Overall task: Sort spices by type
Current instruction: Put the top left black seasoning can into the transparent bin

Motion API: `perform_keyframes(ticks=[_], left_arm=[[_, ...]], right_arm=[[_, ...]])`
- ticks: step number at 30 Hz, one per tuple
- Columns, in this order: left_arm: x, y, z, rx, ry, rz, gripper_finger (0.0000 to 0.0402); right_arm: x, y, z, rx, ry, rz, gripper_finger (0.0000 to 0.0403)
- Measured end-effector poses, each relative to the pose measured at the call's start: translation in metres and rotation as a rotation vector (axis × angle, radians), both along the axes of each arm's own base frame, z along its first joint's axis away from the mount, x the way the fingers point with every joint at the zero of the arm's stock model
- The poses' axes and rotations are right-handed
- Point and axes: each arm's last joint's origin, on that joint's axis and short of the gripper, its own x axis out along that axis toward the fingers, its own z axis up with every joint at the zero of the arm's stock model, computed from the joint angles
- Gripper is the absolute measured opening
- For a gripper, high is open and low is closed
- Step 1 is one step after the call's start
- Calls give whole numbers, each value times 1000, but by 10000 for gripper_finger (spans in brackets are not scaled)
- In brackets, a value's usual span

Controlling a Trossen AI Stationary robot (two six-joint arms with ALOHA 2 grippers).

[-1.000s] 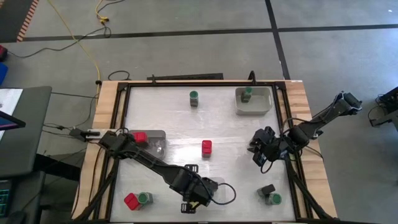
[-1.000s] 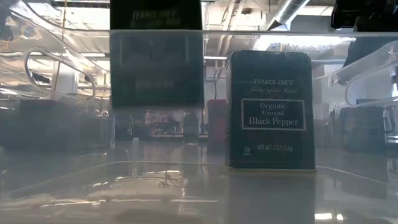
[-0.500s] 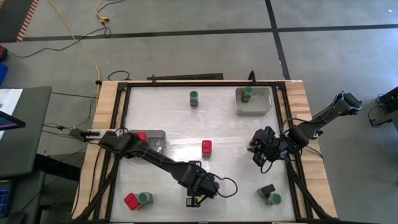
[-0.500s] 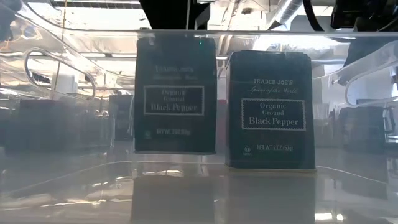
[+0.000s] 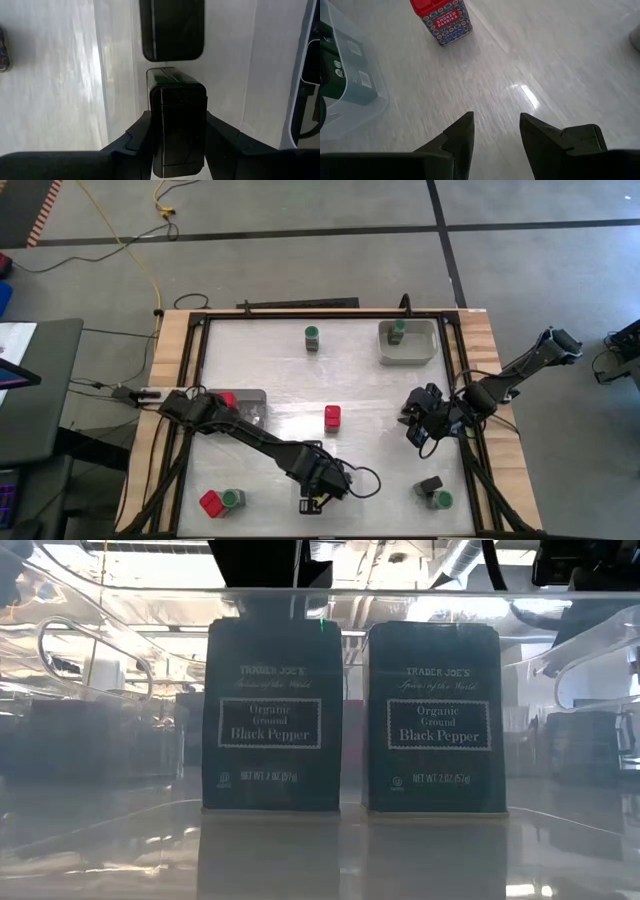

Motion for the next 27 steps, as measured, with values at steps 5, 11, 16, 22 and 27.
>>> perform_keyframes(ticks=[5, 11, 16, 22, 27], left_arm=[[1, 1, 0, -1, -2, 3, 128], [1, 2, 0, -5, 0, 5, 133], [1, 2, 0, -5, 1, 50, 146], [1, 3, -1, 6, -1, 60, 153], [1, 3, -2, 17, -3, 11, 154]], right_arm=[[0, 0, 0, 0, 0, -1, 185], [0, 0, 0, 1, 0, -1, 185], [0, 0, 0, 0, 0, 0, 185], [0, 0, 0, 0, 0, 0, 185], [0, 0, 0, 0, 0, 0, 185]])
